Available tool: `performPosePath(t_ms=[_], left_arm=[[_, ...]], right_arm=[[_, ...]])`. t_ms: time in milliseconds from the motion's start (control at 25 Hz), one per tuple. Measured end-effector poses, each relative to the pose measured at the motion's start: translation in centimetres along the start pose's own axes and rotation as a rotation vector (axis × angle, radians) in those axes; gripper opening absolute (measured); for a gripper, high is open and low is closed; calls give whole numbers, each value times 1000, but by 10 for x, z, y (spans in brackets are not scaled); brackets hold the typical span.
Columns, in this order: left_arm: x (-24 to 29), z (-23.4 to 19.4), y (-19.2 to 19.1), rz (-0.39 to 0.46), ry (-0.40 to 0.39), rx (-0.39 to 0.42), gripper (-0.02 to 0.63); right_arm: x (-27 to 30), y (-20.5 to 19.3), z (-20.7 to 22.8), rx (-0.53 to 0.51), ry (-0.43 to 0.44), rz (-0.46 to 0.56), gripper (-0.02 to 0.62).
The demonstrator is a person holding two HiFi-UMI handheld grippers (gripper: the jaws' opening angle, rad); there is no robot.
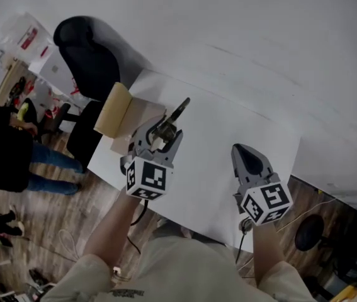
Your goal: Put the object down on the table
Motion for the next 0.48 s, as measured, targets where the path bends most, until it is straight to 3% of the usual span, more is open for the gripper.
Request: performPosePath(t_ms=[480], left_arm=[[101,-24,-57,-67,-123,164,232]], right_arm=[[62,-20,6,55,-132,-38,23]])
Point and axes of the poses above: the fingertips, and each gripper's own axes: x forward along the fingers, z to its right, y out of its top, the point moved 8 cm from there along -x, backward along the fingers, and after that the axes turned 7 degrees about -x, right-handed, at the moved point
